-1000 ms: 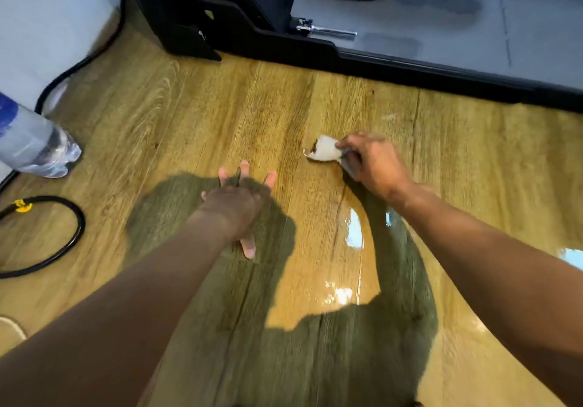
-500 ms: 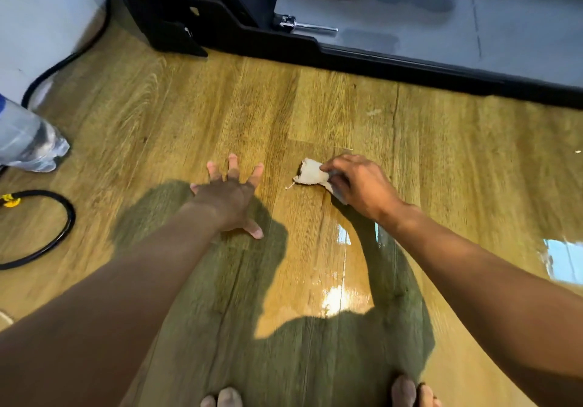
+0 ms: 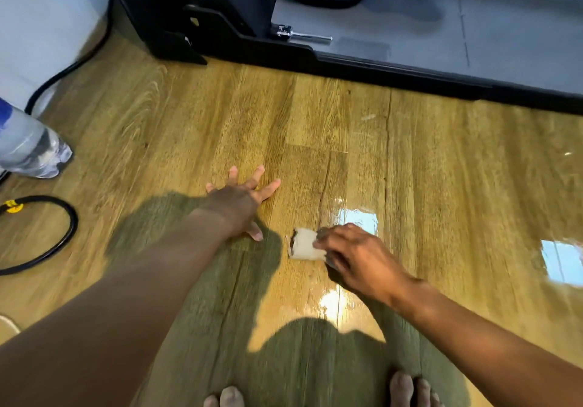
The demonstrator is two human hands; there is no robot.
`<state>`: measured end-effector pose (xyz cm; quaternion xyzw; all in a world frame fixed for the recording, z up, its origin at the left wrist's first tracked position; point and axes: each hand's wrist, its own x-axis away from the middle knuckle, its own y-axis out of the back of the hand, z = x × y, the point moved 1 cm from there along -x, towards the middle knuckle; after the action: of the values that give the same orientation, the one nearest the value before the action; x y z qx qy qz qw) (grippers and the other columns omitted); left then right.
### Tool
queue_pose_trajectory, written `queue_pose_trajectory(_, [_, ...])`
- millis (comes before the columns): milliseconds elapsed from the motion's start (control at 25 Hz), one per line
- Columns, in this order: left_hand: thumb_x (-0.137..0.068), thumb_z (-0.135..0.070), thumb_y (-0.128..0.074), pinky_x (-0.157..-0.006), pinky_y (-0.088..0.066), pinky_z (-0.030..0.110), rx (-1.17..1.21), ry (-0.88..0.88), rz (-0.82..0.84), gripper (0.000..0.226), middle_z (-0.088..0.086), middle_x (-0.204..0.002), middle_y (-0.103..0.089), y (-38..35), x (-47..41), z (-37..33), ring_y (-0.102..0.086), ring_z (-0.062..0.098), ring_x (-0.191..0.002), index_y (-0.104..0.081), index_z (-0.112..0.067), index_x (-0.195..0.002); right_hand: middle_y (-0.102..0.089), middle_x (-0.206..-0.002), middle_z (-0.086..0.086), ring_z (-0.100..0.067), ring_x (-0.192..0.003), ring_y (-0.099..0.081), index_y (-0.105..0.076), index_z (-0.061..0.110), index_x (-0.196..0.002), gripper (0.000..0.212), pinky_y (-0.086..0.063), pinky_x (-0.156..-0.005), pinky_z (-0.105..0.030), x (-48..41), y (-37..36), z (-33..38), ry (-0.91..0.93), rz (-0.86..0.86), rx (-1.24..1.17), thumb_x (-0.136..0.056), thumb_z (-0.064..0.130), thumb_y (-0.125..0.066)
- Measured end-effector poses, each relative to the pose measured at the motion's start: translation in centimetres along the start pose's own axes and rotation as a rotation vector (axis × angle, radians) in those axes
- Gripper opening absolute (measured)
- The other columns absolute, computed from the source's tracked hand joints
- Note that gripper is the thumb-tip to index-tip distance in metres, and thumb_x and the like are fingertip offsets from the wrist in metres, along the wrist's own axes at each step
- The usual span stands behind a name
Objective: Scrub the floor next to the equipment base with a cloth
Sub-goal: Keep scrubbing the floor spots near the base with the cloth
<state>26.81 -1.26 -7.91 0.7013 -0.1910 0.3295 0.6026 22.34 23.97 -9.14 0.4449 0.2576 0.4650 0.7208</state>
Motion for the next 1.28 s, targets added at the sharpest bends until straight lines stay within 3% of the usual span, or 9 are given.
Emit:
queue_pose_trajectory(120, [-0.077, -0.037, -0.076, -0.109, -0.014, 0.067, 0.009, 0.013, 0.007, 0.114, -0.005, -0.153, 0.031, 0.2, 0.1, -0.5, 0.016, 0.041, -0.142, 0.015, -0.042, -0.147, -0.064, -0.115, 0.004, -0.011, -0.102, -0.06, -0.066, 0.021, -0.109, 0.033, -0.047, -0.089, -0.022, 2.9, 0.1, 0.9, 0.19, 0.138, 0.037, -0.078, 0.012, -0.071])
queue_pose_trajectory(280, [-0.079, -0.032, -0.074, -0.111, -0.016, 0.063, 0.003, 0.026, 0.016, 0.114, -0.001, -0.153, 0.031, 0.6, 0.6, -1.1, 0.014, 0.042, -0.142, 0.016, -0.037, -0.147, -0.062, -0.121, 0.0, -0.017, -0.109, -0.058, -0.064, 0.016, -0.114, 0.028, -0.049, -0.095, -0.033, -0.8, 2.1, -2.6, -0.077, 0.028, 0.015, -0.087, 0.012, -0.065])
queue_pose_trajectory(360, [-0.082, -0.031, -0.072, -0.112, -0.018, 0.06, -0.034, 0.02, 0.013, 0.112, 0.004, -0.153, 0.031, 0.9, 0.7, -1.5, 0.012, 0.044, -0.141, 0.018, -0.032, -0.148, -0.062, -0.12, 0.003, -0.015, -0.107, -0.057, -0.063, 0.018, -0.115, 0.027, -0.05, -0.092, -0.034, 0.6, 1.6, -2.0, -0.104, -0.008, 0.019, -0.088, 0.015, -0.064])
queue_pose_trajectory(520, [-0.081, -0.046, -0.069, -0.111, -0.023, 0.058, 0.017, 0.054, 0.054, 0.114, 0.008, -0.151, 0.035, 0.8, 0.5, -2.8, 0.016, 0.045, -0.14, 0.022, -0.026, -0.148, -0.064, -0.115, 0.006, -0.01, -0.101, -0.06, -0.064, 0.022, -0.111, 0.036, -0.052, -0.088, -0.025, 4.7, 0.6, -0.2, 0.152, 0.127, 0.019, -0.077, 0.014, -0.073])
queue_pose_trajectory(720, [-0.078, -0.049, -0.071, -0.109, -0.03, 0.057, 0.009, 0.058, 0.022, 0.118, 0.011, -0.152, 0.031, 0.7, 0.6, -3.4, 0.011, 0.048, -0.141, 0.022, -0.031, -0.147, -0.065, -0.115, 0.001, -0.016, -0.103, -0.061, -0.064, 0.016, -0.111, 0.026, -0.053, -0.088, -0.033, 0.9, 2.9, -4.6, -0.127, -0.06, 0.056, -0.085, 0.014, -0.067])
queue_pose_trajectory(880, [-0.084, -0.054, -0.062, -0.106, -0.036, 0.049, -0.058, 0.028, -0.058, 0.099, 0.017, -0.157, 0.013, 1.2, -0.4, -4.0, 0.0, 0.041, -0.144, 0.003, -0.024, -0.152, -0.062, -0.117, 0.008, -0.006, -0.104, -0.056, -0.059, 0.026, -0.113, 0.029, -0.046, -0.092, -0.019, 6.1, 0.3, -2.5, 0.061, 0.013, 0.057, -0.085, 0.021, -0.063])
queue_pose_trajectory(1000, [-0.081, -0.045, -0.069, -0.102, -0.041, 0.048, -0.124, -0.025, -0.091, 0.096, 0.012, -0.155, 0.023, 1.7, -1.7, -5.0, 0.006, 0.039, -0.144, -0.01, -0.015, -0.15, -0.066, -0.115, 0.002, -0.014, -0.099, -0.062, -0.063, 0.02, -0.112, 0.034, -0.049, -0.087, -0.024, 3.4, 1.6, -4.7, 0.062, -0.018, 0.083, -0.08, 0.016, -0.071])
queue_pose_trajectory(1120, [-0.074, -0.048, -0.075, -0.106, -0.036, 0.054, -0.081, -0.047, -0.037, 0.112, 0.007, -0.153, 0.031, 3.6, -3.2, -5.1, 0.009, 0.04, -0.143, 0.004, -0.033, -0.15, -0.068, -0.109, -0.006, -0.023, -0.094, -0.064, -0.068, 0.009, -0.107, 0.028, -0.057, -0.078, -0.041, -1.1, 3.1, -6.7, -0.104, -0.141, 0.091, -0.08, 0.007, -0.074])
queue_pose_trajectory(1280, [-0.068, -0.062, -0.071, -0.108, -0.029, 0.06, -0.112, -0.051, 0.019, 0.124, 0.011, -0.148, 0.036, 4.2, -4.8, -5.4, 0.01, 0.046, -0.141, 0.03, -0.045, -0.138, -0.068, -0.109, -0.003, -0.021, -0.094, -0.065, -0.068, 0.012, -0.104, 0.025, -0.058, -0.073, -0.04, 2.7, 1.3, -4.9, -0.077, -0.146, 0.042, -0.079, 0.009, -0.068])
